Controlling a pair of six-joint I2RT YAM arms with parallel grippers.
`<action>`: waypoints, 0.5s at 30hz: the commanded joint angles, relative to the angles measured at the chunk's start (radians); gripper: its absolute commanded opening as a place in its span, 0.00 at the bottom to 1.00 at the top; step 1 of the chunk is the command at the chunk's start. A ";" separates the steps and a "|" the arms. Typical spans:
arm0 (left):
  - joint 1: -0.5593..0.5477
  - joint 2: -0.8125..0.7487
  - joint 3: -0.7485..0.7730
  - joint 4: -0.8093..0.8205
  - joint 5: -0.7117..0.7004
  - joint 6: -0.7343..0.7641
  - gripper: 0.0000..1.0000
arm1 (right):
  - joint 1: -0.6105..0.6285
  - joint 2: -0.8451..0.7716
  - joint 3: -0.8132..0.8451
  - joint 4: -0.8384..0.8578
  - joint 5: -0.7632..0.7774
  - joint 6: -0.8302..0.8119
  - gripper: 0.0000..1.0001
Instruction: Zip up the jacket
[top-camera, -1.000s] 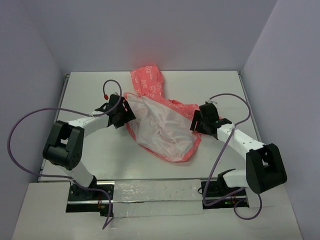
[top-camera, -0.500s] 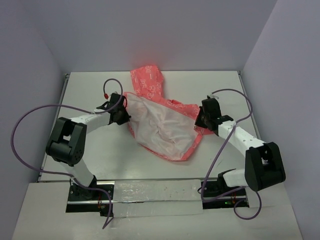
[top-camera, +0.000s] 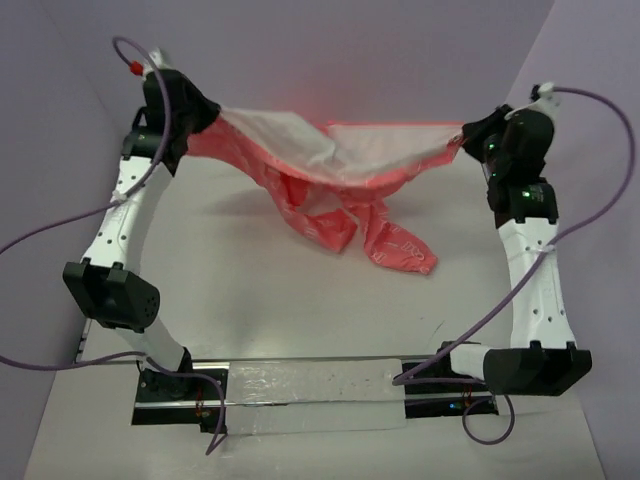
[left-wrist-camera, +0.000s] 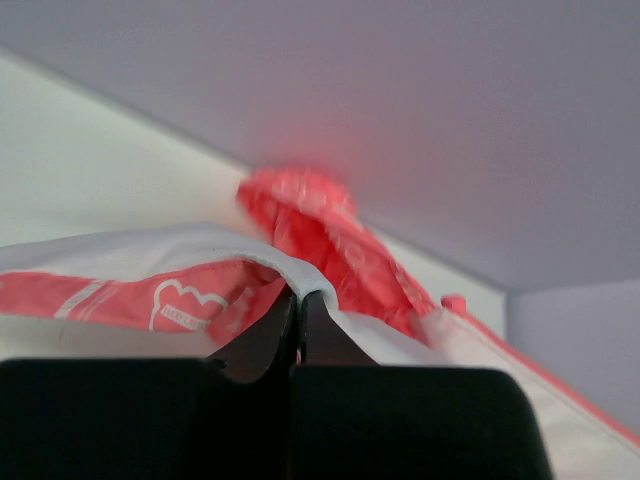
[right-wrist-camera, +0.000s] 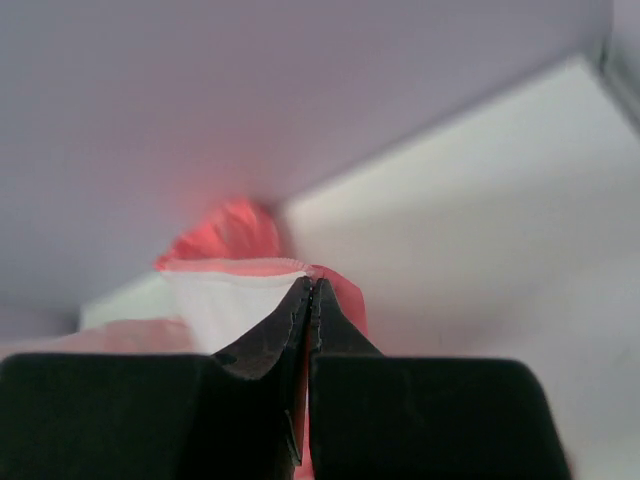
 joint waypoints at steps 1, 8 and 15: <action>0.030 -0.023 0.221 -0.063 0.029 0.031 0.00 | -0.042 -0.083 0.147 -0.052 -0.038 0.006 0.00; -0.037 -0.365 -0.389 0.136 0.097 -0.017 0.00 | -0.039 -0.327 -0.279 0.005 -0.085 0.014 0.00; -0.341 -0.715 -1.178 0.291 -0.029 -0.201 0.63 | -0.037 -0.484 -0.712 -0.014 -0.046 -0.040 0.00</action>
